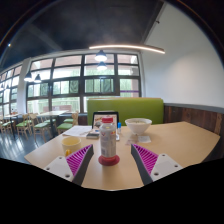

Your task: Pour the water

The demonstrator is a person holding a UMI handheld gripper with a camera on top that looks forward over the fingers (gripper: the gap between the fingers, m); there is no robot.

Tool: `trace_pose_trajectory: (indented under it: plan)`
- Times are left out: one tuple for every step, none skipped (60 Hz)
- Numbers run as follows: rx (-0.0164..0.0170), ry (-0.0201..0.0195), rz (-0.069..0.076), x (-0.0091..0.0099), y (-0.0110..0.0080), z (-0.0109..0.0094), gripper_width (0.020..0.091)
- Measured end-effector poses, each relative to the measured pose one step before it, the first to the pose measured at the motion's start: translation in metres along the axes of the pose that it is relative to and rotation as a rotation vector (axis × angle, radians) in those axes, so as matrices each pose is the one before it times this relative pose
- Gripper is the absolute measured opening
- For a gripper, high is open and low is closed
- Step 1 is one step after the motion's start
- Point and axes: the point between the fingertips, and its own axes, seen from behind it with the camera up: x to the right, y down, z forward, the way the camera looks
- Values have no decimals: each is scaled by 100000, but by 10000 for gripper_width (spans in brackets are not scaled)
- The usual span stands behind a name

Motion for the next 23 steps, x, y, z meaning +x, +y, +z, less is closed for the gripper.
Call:
trace_pose_trajectory:
  plan:
    - [-166,201,667,32,209,-756,823]
    - [-81,-175,586,-49,147,-669,822]
    - [-53,-447,422,-119,166,-648,825]
    - [-118,-404,389,-101,181,-608,826]
    - [-46,-310,417,48,172,-100,826]
    - [-286,-215,409,-74,190,-528,824]
    - [-345,-57,407,-296,130,-678,826]
    - [-153,-319,444,173,232,-322,824]
    - [150,-272,344,-3,133,-351,823]
    - [278,-249,303,-6,85,-272,824]
    - [233,-204,235,26,44,-266,825]
    - [177,-247,119,-1,84,-182,824]
    - [114,-270,37,19,82,-141,825]
    - [294,-200,-100,-145,-11,-182,826]
    - [300,-226,-72,-218,-47,-84,825]
    - [527,-412,-36,161,-33,-33,827]
    - [425,-388,39,57,-62,-25,825]
    - [265,-366,190,49,23,33,826]
    - [1,-279,362,53,66,3,826]
    - [-204,-151,436,41,50,0,825]
    - [-419,-66,508,73,125,41,825]
    - [-540,-3,559,55,173,48,826]
    - [-577,92,696,-71,464,402,825]
